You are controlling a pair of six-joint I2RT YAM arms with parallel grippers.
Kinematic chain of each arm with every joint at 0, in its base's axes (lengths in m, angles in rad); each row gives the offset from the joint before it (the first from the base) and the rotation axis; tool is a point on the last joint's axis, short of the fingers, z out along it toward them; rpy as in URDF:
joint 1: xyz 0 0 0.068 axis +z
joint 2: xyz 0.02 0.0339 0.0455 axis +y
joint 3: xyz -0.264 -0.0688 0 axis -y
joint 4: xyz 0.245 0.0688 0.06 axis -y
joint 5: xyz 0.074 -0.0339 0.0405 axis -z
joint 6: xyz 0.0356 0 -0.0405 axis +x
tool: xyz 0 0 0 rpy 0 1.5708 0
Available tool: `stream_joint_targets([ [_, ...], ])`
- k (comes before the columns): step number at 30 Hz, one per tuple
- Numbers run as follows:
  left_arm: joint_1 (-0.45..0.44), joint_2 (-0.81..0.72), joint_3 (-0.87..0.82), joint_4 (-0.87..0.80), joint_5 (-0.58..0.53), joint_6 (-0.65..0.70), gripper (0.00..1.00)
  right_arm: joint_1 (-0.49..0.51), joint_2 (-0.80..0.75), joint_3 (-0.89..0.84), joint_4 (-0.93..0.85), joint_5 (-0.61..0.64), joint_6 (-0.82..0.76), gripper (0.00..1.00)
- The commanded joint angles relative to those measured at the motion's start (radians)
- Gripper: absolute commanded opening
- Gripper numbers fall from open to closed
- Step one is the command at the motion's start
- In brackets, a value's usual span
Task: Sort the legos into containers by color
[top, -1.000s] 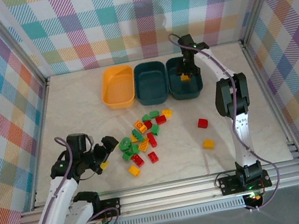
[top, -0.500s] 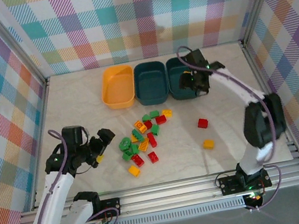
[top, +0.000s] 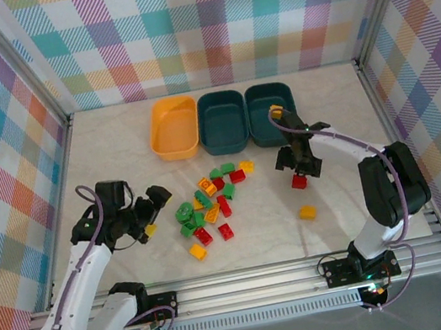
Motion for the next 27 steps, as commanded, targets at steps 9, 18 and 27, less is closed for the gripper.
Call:
stream_joint_targets([
  [9, -0.006, 0.027, -0.011, 0.088, 0.033, -0.04, 1.0, -0.007, 0.033, -0.087, 0.014, -0.075, 0.096, 0.74],
  [18, -0.006, 0.093, -0.022, 0.182, 0.093, -0.042, 1.0, -0.006, -0.024, -0.2, 0.091, -0.121, 0.116, 0.61],
  [27, -0.023, 0.181, -0.038, 0.323, 0.092, -0.085, 1.0, 0.009, -0.073, -0.248, 0.109, -0.14, 0.128, 0.5],
])
